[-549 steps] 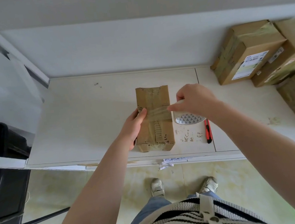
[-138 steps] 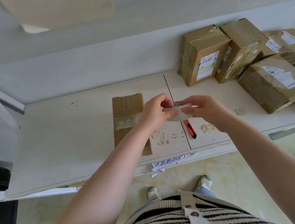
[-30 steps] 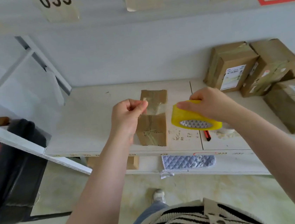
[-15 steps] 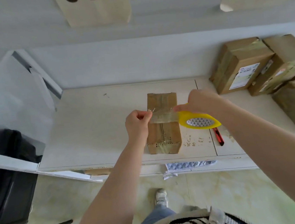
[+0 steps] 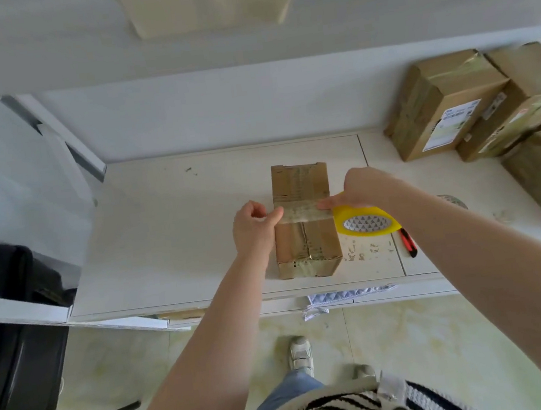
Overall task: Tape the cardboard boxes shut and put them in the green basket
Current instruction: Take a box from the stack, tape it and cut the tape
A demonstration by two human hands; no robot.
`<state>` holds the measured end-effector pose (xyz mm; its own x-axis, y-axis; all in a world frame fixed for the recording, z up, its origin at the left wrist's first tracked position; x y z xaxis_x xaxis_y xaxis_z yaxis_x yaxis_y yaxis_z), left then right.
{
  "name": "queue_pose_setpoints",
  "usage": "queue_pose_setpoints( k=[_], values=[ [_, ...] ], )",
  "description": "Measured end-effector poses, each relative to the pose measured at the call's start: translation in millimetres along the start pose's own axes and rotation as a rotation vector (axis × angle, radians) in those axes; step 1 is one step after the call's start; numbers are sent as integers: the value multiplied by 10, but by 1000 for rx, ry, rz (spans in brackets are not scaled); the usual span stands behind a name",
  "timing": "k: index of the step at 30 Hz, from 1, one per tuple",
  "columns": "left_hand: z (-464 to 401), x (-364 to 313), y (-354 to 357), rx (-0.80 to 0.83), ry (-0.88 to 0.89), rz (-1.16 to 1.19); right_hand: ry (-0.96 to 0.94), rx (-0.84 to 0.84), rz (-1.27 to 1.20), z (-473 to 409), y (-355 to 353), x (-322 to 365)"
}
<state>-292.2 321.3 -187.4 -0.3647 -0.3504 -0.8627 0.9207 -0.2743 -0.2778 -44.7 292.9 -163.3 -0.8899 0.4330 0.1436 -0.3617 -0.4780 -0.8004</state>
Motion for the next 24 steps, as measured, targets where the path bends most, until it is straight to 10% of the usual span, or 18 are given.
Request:
queue_pose_setpoints(
  k=[3,6,9,15,20,24],
  values=[
    [113,489,-49,10,-382,455,-21,9,-26,-13,9,-16],
    [202,179,-472,-307,-25,143,-32,-1,-33,-29,32,-38],
    [331,-622,69,-145,452,-227,-32,12,-32,-7,27,-16],
    [304,-489,876,47,296,-1064,-141,29,-74,41,81,-41],
    [207,-422,631,52,301,-980,-256,17,-468,219,-48,-277],
    [18,-261,327,76,174,-893,-75,-68,-42,180,70,-315]
  ],
)
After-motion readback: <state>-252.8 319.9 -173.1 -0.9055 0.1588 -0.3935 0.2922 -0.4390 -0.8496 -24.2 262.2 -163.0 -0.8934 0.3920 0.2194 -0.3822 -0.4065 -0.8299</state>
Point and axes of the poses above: each hand's wrist, its own z-axis away from the middle knuckle, its own y-axis out of the palm, x = y × z, the point moved 10 cm from there along -z, towards the middle knuckle, and after that the axes turned 7 degrees about x, right-handed, at the moved point
